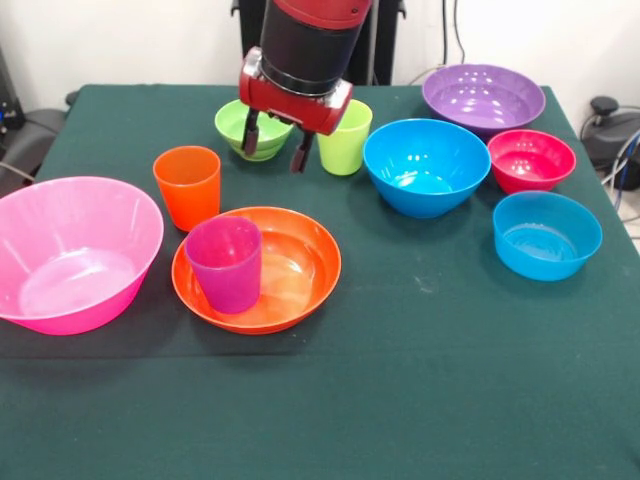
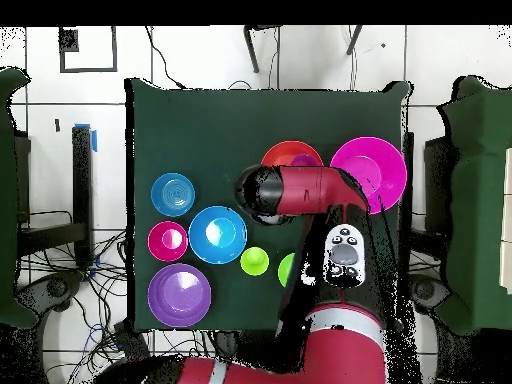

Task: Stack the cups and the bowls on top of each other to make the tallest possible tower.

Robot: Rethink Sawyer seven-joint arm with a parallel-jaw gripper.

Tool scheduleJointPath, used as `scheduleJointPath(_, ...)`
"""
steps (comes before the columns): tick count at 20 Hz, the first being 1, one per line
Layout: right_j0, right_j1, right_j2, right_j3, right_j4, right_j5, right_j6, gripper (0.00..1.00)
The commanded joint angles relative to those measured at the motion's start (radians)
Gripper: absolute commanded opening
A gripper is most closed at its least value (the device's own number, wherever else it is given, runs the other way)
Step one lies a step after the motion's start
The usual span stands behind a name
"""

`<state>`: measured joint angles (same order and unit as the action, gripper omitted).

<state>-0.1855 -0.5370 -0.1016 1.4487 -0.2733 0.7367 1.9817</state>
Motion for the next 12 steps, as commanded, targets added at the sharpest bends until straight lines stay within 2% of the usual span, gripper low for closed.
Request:
scheduleJointPath(1, 0.066, 0.056, -0.013, -0.034, -0.109, -0.043, 0.052, 1.0)
scheduleJointPath(3, 0.078, 0.061, -0.03, -0.03, -0.113, -0.062, 0.07, 1.0)
scheduleJointPath(12, 0.055, 0.091, -0.049, -0.007, -0.121, -0.175, 0.052, 1.0)
